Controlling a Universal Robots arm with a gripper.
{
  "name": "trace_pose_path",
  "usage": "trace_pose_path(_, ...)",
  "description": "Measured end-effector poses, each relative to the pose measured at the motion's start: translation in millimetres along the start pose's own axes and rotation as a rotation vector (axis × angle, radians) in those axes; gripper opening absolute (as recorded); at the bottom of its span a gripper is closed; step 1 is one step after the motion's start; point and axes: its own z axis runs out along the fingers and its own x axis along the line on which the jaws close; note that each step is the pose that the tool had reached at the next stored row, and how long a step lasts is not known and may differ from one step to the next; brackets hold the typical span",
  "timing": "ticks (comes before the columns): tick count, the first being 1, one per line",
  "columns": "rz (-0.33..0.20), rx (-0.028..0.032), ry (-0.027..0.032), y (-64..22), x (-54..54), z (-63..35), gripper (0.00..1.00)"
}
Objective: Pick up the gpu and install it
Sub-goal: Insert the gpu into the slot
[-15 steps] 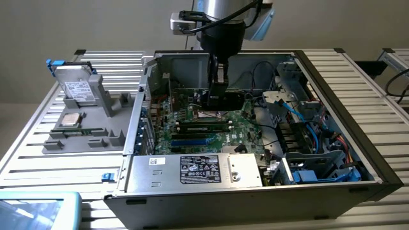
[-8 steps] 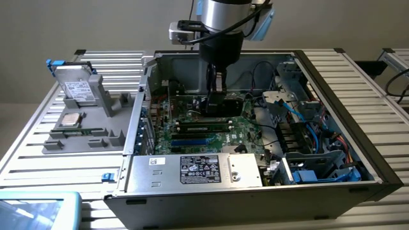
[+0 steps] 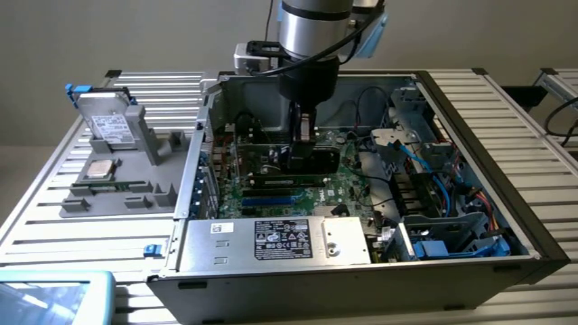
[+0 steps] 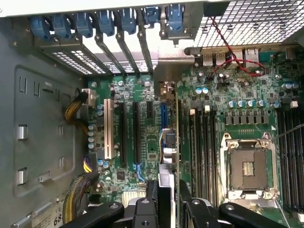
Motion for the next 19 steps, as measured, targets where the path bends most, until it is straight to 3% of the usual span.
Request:
trace_pose_path(5,0.000,0.0001,-0.0007,2.9,0.7,4.4,0.28)
trace_pose_path(13,0.001,0.0092,-0.0012,28.1,1.2,17.7,0.28)
trace_pose_path(19,0.000,0.0100,-0.0013,30.8,1.8,28.9,0.28)
